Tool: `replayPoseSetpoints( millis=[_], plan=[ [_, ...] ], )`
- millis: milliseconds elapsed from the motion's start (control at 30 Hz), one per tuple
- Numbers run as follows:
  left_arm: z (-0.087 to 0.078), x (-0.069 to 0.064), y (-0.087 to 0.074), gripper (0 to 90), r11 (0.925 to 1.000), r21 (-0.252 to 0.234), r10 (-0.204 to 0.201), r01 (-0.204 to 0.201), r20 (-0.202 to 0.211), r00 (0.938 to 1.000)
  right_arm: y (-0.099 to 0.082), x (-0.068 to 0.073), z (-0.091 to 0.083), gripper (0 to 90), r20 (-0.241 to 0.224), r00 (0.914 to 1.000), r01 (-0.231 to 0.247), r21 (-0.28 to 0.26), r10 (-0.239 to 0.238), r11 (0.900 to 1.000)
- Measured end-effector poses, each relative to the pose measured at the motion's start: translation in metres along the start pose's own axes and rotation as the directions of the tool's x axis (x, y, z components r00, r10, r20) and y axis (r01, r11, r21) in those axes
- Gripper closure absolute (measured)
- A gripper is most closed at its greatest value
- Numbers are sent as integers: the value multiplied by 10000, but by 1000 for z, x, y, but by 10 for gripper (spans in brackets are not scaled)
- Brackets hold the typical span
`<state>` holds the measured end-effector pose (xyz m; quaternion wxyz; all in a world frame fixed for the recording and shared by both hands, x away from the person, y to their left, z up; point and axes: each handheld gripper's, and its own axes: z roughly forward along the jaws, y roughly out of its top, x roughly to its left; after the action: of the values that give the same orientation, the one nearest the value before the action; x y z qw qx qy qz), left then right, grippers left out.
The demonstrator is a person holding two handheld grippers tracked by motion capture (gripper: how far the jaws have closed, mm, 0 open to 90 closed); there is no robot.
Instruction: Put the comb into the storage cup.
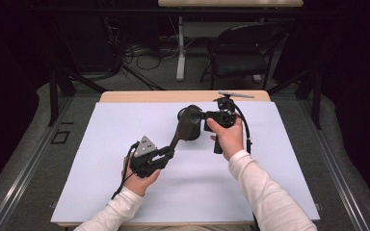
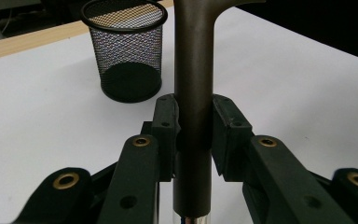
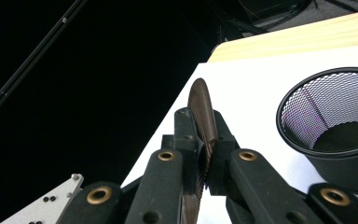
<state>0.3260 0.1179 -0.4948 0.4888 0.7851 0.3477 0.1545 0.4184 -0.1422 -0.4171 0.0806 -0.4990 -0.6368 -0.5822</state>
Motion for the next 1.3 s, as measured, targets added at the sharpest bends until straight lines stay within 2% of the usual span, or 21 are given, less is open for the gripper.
replayPoseSetpoints(
  millis=[1300],
  plan=[
    [1, 1, -1, 726, 10000, -33, -40, 40, 54, 10000, -1, 0, -1, 871, -169, 9998, -104, -57, 103, 9999]
  ],
)
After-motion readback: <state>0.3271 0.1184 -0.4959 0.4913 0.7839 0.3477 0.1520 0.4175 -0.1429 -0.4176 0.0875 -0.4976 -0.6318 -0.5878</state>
